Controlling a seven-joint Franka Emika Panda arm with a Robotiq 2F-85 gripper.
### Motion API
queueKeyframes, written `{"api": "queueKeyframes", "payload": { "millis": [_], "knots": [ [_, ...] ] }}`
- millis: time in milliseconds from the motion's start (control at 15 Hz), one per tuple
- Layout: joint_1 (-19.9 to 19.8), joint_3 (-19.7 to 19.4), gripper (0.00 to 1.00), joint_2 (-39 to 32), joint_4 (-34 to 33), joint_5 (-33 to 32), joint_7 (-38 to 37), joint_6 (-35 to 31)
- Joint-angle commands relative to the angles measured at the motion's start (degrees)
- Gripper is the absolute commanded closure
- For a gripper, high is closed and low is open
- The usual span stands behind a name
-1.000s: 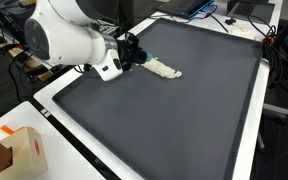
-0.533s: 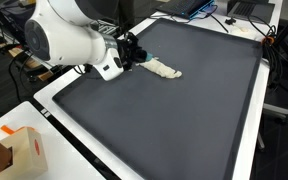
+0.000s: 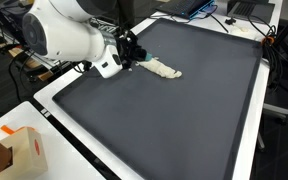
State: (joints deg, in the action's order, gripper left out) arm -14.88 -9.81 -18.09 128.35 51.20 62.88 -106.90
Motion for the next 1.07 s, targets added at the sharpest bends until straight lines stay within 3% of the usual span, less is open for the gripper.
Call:
{"api": "queueKeyframes", "payload": {
  "millis": [0,467,1000],
  "knots": [
    [0.84,-0.28,0.75,4.52,4.01,-0.52,-1.42,-3.13],
    [2.59,0.01,0.75,10.67,6.63,-2.37,-4.23,-5.6],
    [6.57,1.87,0.75,17.75,7.28,-14.62,-23.97,-14.79]
  ]
}}
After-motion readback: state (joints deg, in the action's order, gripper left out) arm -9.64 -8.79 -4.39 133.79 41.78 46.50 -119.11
